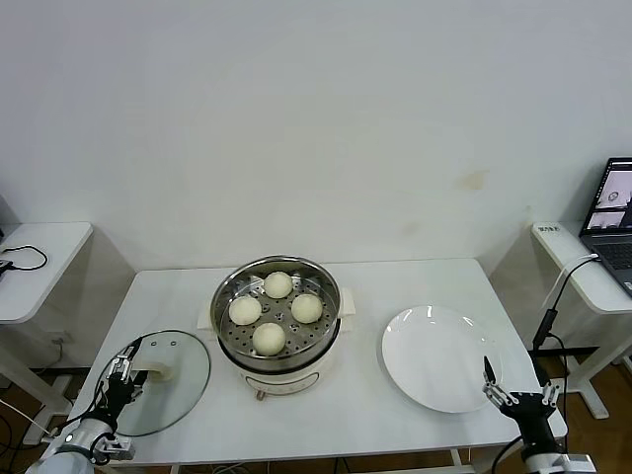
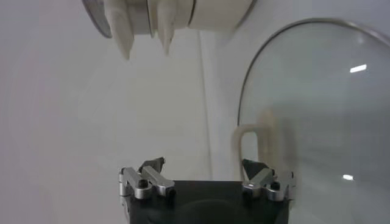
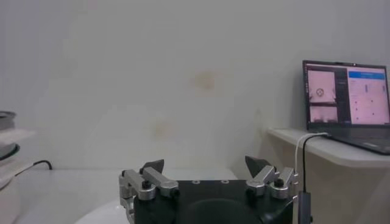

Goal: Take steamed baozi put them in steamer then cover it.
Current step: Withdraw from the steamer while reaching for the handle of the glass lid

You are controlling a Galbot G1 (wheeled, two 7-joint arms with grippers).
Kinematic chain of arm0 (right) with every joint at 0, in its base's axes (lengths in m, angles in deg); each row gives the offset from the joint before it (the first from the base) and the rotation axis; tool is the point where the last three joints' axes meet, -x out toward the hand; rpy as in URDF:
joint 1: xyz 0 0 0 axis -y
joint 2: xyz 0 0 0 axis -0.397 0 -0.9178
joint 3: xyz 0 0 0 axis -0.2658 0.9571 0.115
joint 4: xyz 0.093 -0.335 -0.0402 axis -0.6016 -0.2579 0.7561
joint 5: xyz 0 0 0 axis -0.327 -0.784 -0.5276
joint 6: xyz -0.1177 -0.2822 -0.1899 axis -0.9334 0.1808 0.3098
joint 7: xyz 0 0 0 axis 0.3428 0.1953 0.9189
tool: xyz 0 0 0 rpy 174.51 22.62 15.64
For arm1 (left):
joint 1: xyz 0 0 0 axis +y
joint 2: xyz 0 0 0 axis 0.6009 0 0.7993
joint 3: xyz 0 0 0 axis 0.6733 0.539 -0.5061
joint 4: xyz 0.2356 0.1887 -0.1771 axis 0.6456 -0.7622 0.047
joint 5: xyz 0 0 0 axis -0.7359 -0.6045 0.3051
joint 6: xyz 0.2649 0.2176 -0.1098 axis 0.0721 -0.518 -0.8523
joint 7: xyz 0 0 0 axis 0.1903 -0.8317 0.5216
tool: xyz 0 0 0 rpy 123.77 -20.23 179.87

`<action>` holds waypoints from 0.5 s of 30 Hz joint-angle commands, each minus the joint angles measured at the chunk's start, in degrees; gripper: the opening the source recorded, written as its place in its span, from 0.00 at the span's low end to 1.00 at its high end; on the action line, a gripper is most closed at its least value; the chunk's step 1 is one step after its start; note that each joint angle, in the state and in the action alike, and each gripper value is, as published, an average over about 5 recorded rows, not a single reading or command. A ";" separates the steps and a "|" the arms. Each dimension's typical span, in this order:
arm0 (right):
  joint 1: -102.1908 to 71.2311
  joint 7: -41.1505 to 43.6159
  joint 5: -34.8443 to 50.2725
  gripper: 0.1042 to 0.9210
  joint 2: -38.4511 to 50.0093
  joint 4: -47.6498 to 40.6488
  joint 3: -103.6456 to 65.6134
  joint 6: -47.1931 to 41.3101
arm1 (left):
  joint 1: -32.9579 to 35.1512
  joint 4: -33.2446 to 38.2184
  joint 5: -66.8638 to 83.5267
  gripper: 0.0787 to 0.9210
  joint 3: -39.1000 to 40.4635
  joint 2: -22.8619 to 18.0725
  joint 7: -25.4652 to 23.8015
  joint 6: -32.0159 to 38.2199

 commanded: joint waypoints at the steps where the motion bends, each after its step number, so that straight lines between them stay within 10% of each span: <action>1: -0.02 0.02 -0.09 0.88 -0.20 -0.25 0.11 0.03 | -3.91 -3.35 -0.40 0.88 0.85 -0.05 0.11 -0.07; 15: -0.08 0.04 -0.26 0.88 -0.36 -0.30 0.28 0.30 | -4.36 -5.56 -0.08 0.70 1.18 -0.02 0.34 -0.02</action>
